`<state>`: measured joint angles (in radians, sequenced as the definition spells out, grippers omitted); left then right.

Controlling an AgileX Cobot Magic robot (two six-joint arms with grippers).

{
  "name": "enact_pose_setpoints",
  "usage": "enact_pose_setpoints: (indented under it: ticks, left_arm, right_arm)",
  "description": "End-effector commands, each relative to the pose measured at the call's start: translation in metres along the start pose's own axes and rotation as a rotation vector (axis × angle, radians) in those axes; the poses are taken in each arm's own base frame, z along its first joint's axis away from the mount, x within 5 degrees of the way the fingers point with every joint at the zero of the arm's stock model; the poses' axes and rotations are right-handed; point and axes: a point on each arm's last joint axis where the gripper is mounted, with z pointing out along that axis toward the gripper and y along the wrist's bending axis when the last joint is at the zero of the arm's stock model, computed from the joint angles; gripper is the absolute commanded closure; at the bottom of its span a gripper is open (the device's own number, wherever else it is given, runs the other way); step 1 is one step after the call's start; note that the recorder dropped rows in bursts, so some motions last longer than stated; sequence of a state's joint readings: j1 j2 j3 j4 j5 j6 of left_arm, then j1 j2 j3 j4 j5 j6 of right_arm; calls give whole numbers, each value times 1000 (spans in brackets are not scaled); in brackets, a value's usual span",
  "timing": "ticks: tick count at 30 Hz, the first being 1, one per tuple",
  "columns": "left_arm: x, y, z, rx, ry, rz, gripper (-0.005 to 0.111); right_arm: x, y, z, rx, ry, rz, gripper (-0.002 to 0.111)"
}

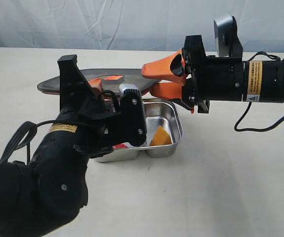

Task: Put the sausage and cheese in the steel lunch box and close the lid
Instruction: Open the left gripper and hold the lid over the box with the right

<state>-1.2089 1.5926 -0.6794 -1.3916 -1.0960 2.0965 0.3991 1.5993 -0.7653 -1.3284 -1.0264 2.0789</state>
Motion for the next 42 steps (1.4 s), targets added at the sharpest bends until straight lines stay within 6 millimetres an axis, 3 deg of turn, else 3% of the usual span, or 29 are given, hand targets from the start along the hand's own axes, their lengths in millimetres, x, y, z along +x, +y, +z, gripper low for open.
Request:
enact_pose_setpoints:
  ticks: [1, 7, 8, 21, 30, 33, 39, 42]
  left_arm:
    - [-11, -4, -4, 30, -89, 59, 107]
    - [-7, -6, -4, 61, -40, 21, 107]
    - [-7, -6, -4, 65, -33, 17, 107]
    - [0, -10, -5, 110, 48, -35, 107]
    - [0, -22, -7, 239, 62, -124, 106]
    - [1, -22, -7, 234, 67, -128, 96]
    - [3, -18, -6, 193, 97, -179, 64]
    - [5, -16, -6, 169, 116, -199, 56]
  right_arm:
    - [12, 8, 10, -57, 60, 39, 72]
    - [23, 13, 23, -51, 86, 39, 107]
    - [22, 13, 24, -42, 80, 37, 109]
    - [18, -4, 21, 137, 50, -20, 109]
    - [17, -14, 19, 242, 40, -67, 109]
    - [16, -15, 19, 249, 34, -66, 109]
    - [14, -17, 18, 276, 16, -69, 109]
    - [14, -17, 18, 282, 13, -69, 109]
